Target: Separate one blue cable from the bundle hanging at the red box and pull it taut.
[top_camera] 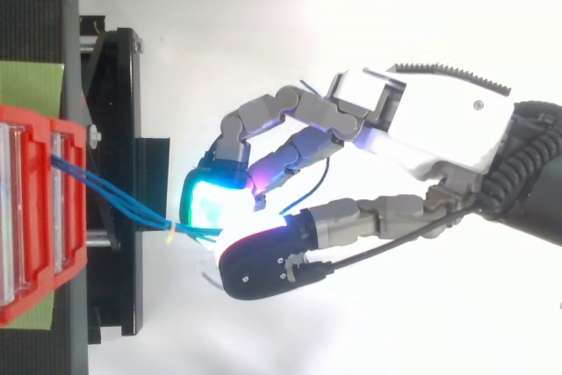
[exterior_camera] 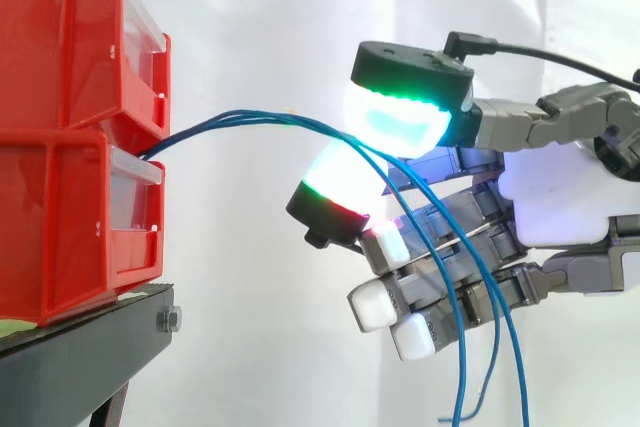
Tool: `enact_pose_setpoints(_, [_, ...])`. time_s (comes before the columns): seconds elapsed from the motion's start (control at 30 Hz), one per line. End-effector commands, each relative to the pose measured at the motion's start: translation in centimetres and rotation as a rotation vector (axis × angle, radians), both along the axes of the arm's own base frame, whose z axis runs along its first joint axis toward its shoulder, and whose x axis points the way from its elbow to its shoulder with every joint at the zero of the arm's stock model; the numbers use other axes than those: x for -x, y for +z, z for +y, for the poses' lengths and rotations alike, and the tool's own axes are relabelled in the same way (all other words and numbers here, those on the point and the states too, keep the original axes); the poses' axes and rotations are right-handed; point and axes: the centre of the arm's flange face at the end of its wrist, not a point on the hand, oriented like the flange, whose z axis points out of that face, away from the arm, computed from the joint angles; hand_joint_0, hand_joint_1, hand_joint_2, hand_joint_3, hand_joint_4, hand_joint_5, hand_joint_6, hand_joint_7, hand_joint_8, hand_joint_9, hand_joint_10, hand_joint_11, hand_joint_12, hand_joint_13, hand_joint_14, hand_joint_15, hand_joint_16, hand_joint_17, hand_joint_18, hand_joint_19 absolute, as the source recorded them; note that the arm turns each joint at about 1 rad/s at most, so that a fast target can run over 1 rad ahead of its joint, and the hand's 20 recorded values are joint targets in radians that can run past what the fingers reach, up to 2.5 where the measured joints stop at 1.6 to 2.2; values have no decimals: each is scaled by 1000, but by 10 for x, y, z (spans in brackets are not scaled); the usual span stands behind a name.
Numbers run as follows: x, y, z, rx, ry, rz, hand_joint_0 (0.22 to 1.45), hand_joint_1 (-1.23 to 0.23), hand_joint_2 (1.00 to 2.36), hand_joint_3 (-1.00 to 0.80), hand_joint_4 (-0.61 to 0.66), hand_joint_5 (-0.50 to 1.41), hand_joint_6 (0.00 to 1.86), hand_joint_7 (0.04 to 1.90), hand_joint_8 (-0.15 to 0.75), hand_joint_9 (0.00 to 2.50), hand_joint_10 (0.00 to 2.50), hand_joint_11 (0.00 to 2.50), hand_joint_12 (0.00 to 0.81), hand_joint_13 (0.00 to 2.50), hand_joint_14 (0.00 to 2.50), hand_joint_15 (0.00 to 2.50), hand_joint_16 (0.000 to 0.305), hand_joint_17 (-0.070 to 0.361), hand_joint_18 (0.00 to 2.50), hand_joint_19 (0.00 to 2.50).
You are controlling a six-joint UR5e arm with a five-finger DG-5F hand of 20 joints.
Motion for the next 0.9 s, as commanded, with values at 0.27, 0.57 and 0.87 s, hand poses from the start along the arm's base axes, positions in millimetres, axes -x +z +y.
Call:
enact_pose_setpoints(0.27, [0,5,-3,-3,-5,16,828,-840,1000,-500,20,-229,936,998,265,1016,23,981,315,952,21,561,40,90,696,529])
enact_pose_setpoints(0.57, [2,3,-3,9,-3,39,792,-880,1000,-500,48,-219,942,1008,274,1026,23,983,317,973,23,559,40,89,734,487])
enact_pose_setpoints(0.87, [2,3,-5,9,-8,40,760,-892,1000,-500,55,-217,944,997,272,1029,24,986,317,979,23,557,40,89,741,489])
